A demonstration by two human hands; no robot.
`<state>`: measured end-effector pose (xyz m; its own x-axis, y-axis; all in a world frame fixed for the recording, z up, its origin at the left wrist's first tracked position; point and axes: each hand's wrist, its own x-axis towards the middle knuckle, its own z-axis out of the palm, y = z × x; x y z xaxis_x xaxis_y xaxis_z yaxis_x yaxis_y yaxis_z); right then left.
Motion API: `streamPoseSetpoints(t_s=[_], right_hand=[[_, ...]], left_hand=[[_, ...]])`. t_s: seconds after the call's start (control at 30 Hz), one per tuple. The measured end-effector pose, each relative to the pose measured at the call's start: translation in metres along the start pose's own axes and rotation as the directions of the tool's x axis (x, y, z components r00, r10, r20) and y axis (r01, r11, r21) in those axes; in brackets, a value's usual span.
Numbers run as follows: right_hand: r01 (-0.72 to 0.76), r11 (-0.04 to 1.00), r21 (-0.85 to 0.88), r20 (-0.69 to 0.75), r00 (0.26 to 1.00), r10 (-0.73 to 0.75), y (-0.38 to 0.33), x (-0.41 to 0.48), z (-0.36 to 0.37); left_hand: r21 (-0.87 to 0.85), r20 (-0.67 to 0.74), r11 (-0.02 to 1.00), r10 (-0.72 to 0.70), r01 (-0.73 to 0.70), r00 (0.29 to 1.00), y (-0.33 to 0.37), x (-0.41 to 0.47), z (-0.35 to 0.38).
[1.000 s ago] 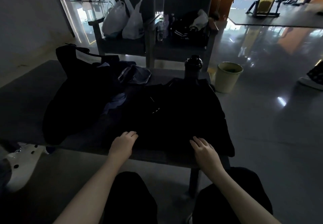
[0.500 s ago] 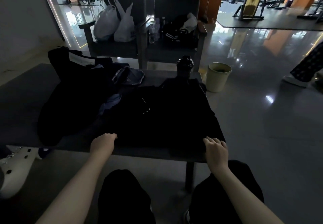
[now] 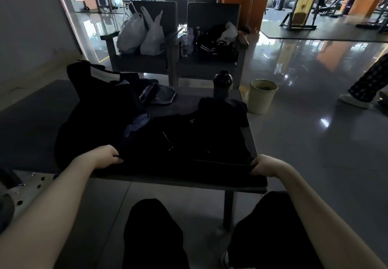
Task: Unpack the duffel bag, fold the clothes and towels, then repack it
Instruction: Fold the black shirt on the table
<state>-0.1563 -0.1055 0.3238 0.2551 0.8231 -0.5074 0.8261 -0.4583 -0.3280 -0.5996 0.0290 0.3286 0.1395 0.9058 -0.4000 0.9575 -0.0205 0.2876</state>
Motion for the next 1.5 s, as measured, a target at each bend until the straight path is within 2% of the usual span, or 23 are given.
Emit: streamPoseSetpoints(t_s=[0.07,0.17,0.23,0.33,0.5,0.6,0.73,1.0,1.23,1.3,1.4,1.5], right_hand=[[-0.029,0.999,-0.014,0.052,0.998,0.03,-0.005,0.0,-0.007],[-0.008,0.99,0.139,-0.102,0.994,0.023,-0.007,0.013,-0.009],[0.014,0.963,0.271,-0.253,0.966,0.057,-0.009,0.022,-0.008],[0.077,0.904,0.42,-0.399,0.911,0.108,-0.013,0.033,-0.007],[0.207,0.851,0.484,-0.615,0.771,0.163,-0.025,0.053,-0.012],[0.255,0.806,0.533,-0.678,0.699,0.227,-0.033,0.073,-0.02],[0.3,0.775,0.557,-0.725,0.63,0.277,-0.043,0.108,-0.032],[0.282,0.772,0.57,-0.731,0.603,0.32,-0.047,0.182,-0.042],[0.28,0.789,0.546,-0.772,0.533,0.345,-0.044,0.208,-0.045],[0.261,0.791,0.553,-0.765,0.534,0.359,-0.045,0.212,-0.045],[0.215,0.81,0.546,-0.741,0.574,0.347,-0.046,0.216,-0.044],[0.198,0.862,0.466,-0.762,0.585,0.278,-0.053,0.211,-0.039]], left_hand=[[-0.02,0.048,1.0,-0.011,0.012,0.999,-0.004,0.0,-0.01],[-0.087,0.03,0.996,0.027,-0.024,0.999,-0.003,0.003,-0.017],[-0.114,-0.081,0.992,0.037,-0.046,0.996,0.0,0.009,-0.019],[-0.111,-0.275,0.993,0.0,-0.031,0.961,0.008,0.02,-0.018],[-0.102,-0.471,0.995,-0.041,-0.008,0.881,0.027,0.044,-0.019],[-0.117,-0.522,0.993,-0.079,0.02,0.849,0.038,0.066,-0.023],[-0.122,-0.55,0.992,-0.097,0.035,0.829,0.052,0.102,-0.028],[-0.09,-0.567,0.995,-0.092,0.049,0.818,0.068,0.175,-0.026],[-0.045,-0.587,0.998,-0.069,0.053,0.806,0.073,0.218,-0.022],[-0.027,-0.578,0.998,-0.065,0.061,0.814,0.075,0.226,-0.021],[0.033,-0.553,0.997,-0.044,0.074,0.832,0.078,0.23,-0.018],[0.168,-0.613,0.985,0.069,0.045,0.787,0.085,0.224,-0.006]])
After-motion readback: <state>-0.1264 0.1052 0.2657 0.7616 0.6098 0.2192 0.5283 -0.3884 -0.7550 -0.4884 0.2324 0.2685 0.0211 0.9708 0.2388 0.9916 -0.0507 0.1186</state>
